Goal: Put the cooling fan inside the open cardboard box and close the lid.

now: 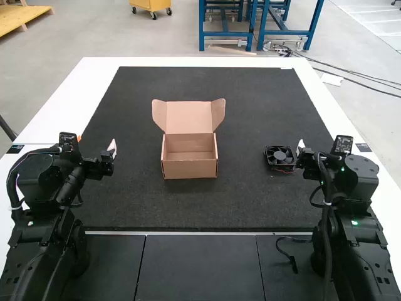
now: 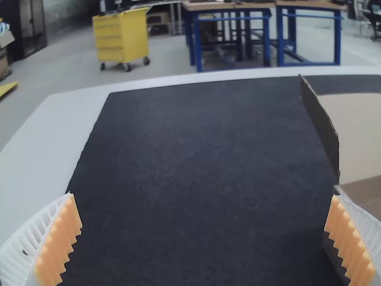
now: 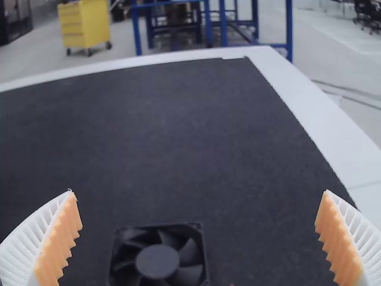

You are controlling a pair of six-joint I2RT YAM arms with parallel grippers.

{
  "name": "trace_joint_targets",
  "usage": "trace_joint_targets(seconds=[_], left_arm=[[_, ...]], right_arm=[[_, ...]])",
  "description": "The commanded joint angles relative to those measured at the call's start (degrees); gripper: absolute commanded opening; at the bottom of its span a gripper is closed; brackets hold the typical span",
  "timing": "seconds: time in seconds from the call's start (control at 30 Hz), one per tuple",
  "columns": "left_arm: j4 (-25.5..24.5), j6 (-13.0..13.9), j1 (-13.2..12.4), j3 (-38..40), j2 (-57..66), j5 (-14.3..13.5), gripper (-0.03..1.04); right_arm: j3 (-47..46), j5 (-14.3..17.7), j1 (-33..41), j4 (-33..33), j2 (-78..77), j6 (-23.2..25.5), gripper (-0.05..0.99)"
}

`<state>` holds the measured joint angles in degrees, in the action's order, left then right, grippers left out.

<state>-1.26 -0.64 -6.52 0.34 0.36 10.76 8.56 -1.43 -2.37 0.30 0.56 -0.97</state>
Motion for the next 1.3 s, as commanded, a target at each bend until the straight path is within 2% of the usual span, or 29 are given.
trace_joint_targets(seconds=[0.0,0.37,0.4,0.47,0.57,0.63,0.73,0.9,1.13,1.2,1.27], left_arm=[[0.4,0.6,-0.6,-0.3,-0.4,0.6,0.97],[1.0,-0.1,-0.8,-0.3,-0.4,0.5,0.97],[2.0,-0.8,-0.8,-0.3,-0.4,0.3,0.97],[4.9,-4.1,-0.8,-0.3,-0.4,-0.4,0.97],[9.8,-4.3,-0.8,-0.3,-0.4,-2.2,0.97],[12.2,-4.3,-0.8,-0.3,-0.4,-4.5,0.97],[15.1,-4.2,-0.8,0.3,-0.4,-6.4,0.97],[14.4,-4.2,-0.5,8.1,1.1,-7.2,0.97],[15.0,-4.1,-0.3,20.8,15.5,-6.8,0.97],[15.3,-3.3,-0.6,22.9,17.5,-10.3,0.97],[13.9,-2.1,-0.7,24.6,18.6,-10.9,0.97]], right_arm=[[-8.6,0.6,-0.4,-0.2,-0.6,0.7,0.91],[-8.6,0.6,-0.4,1.4,-0.6,2.2,0.91],[-8.6,0.6,-0.3,1.8,-0.6,2.2,0.91],[-8.6,-0.2,-0.3,3.4,-0.6,2.1,0.91],[-8.6,-0.5,-0.3,8.7,-0.6,2.1,0.91],[-8.0,-0.5,-0.3,12.4,-0.6,2.1,0.91],[-5.4,0.0,-0.3,13.2,-0.3,2.1,0.91],[1.7,1.1,-0.3,13.3,3.7,2.1,0.91],[13.6,1.6,-0.3,13.3,16.0,3.9,0.91],[17.7,1.3,-0.3,10.8,18.8,3.6,0.91],[22.5,0.7,-0.3,5.8,21.8,2.0,0.91]])
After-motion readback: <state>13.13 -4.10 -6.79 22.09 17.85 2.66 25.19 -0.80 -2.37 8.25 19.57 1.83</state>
